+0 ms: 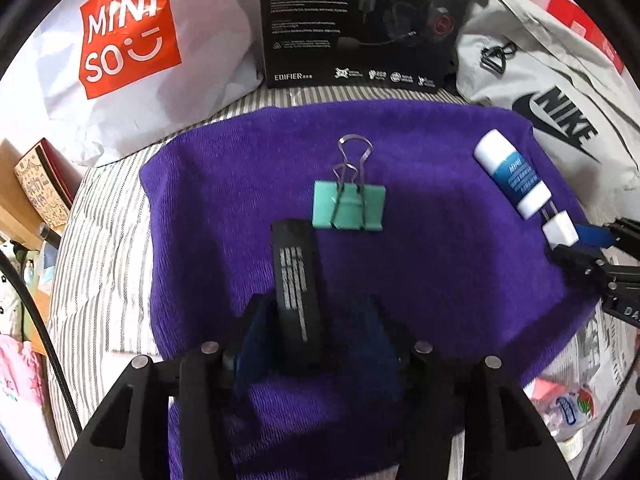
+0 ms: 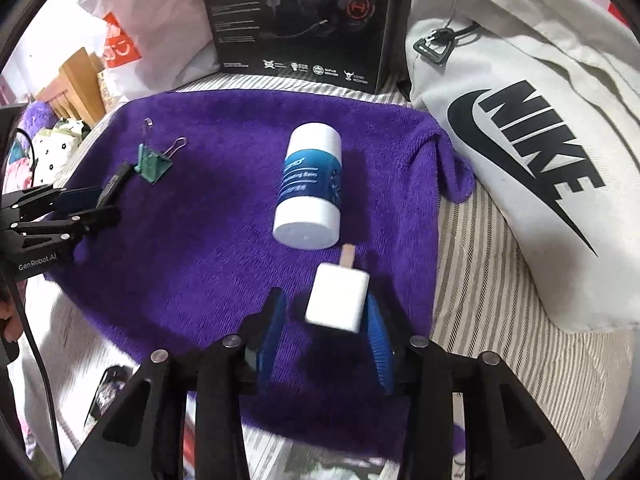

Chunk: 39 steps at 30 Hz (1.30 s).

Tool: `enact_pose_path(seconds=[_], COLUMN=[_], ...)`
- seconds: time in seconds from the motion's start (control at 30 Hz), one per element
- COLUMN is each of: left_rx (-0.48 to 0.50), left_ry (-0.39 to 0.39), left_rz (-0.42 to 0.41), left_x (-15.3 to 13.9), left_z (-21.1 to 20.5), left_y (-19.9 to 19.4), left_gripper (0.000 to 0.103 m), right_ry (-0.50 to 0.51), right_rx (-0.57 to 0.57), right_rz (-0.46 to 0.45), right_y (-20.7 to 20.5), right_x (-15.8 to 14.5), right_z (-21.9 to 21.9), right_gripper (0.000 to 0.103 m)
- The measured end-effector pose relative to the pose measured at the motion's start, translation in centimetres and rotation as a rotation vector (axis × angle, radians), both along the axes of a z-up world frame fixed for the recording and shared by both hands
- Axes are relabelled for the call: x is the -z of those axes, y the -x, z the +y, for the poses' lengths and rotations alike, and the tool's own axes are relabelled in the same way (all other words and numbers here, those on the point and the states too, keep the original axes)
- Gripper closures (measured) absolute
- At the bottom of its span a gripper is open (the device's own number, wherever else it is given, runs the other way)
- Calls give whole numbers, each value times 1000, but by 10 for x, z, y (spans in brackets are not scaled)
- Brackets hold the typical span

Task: Organize rigid objects
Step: 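Release the black tube and charger on the towel, lift both grippers, then grasp the gold Grand Reserve tube with the left gripper while the right gripper grasps the white cap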

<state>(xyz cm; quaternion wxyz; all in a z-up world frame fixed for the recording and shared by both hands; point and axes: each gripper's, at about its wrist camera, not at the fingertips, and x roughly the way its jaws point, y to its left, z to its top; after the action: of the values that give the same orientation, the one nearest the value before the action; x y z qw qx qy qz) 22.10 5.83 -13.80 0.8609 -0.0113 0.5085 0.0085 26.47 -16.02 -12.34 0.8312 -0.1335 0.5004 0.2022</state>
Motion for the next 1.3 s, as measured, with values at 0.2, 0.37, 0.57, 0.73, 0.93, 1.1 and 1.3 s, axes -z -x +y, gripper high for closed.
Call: enact_pose_path(seconds=[0.2, 0.37, 0.57, 0.73, 0.93, 1.1, 1.3], left_rx=[-24, 16, 104, 139, 144, 158, 168], left_ry=[-8, 2, 112, 133, 172, 182, 109], left_rz=[-38, -91, -74, -18, 30, 58, 56], left_x=[-16, -41, -44, -25, -9, 0, 4], left_z=[-3, -17, -49, -65, -66, -74, -79], left_y=[27, 65, 104, 111, 111, 106, 108], left_gripper=[55, 55, 55, 55, 55, 55, 55], right_ry=[4, -47, -97, -126, -144, -152, -172], right_rx=[13, 43, 77, 110, 131, 134, 129], right_rz=[-28, -51, -56, -29, 0, 32, 42], right_y=[26, 51, 89, 122, 153, 165, 167], right_x=[-20, -44, -54, -46, -34, -23, -24], right_z=[-9, -28, -51, -68, -81, -81, -77], right_gripper=[49, 49, 48, 48, 48, 48, 48])
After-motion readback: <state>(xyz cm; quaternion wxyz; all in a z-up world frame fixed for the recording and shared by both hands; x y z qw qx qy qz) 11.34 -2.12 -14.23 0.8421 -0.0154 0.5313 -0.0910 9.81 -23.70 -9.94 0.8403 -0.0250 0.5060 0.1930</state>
